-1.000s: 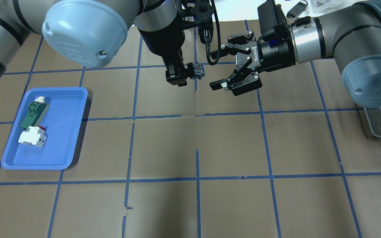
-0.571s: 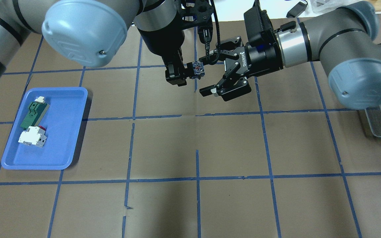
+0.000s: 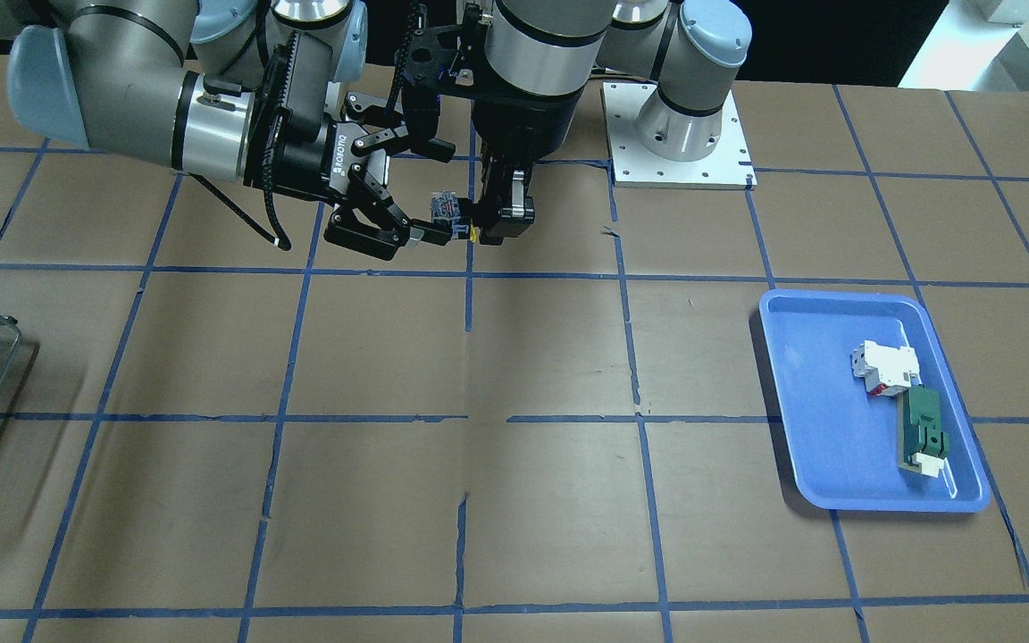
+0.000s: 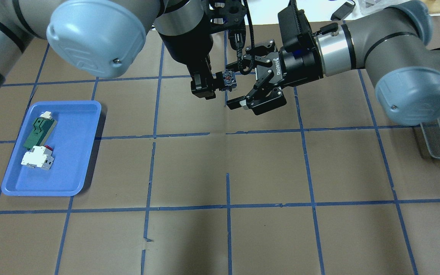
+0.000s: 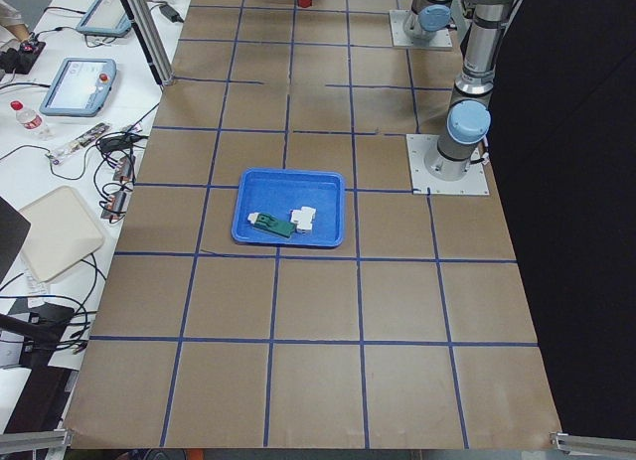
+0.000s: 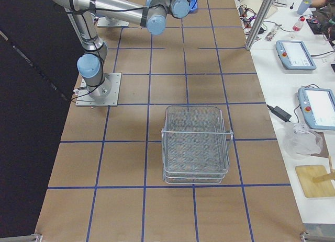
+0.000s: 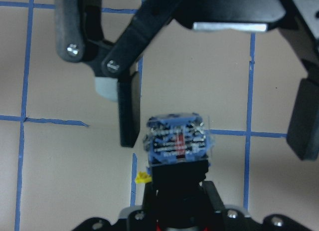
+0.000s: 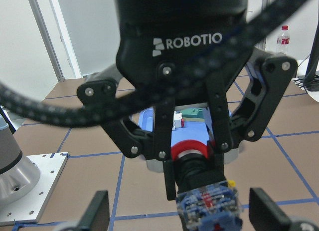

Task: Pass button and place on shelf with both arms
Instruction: 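Move the open right gripper to the button and close on its red cap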

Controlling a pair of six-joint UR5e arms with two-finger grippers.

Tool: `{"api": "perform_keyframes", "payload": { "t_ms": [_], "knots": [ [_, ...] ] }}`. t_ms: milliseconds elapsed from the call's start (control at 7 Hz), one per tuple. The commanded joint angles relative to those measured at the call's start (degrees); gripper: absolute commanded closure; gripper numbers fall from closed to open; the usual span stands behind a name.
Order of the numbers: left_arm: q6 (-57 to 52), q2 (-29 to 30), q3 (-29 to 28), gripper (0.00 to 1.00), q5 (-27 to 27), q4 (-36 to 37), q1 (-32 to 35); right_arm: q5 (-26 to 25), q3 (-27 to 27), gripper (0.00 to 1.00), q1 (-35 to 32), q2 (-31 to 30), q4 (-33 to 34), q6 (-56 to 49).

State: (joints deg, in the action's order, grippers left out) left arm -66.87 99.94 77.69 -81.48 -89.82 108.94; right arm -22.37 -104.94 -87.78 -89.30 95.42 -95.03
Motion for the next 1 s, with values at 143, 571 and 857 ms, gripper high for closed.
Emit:
{"api": "perform_keyframes", "payload": {
  "t_ms": [143,571,857],
  "knots": [
    [0.0,-0.3,0.2,1.0,0.0,0.0,0.0,0.6,-0.5,0.03,0.0,0.0,0.3,0.1],
    [0.1,-1.2,0.8,1.0,0.1,0.0,0.0,0.6,-0.5,0.34,0.0,0.0,0.2,0.3],
    [0.1,-1.2,0.9,1.0,0.1,0.0,0.0,0.6,-0.4,0.7,0.0,0.0,0.2,0.4]
  ]
}}
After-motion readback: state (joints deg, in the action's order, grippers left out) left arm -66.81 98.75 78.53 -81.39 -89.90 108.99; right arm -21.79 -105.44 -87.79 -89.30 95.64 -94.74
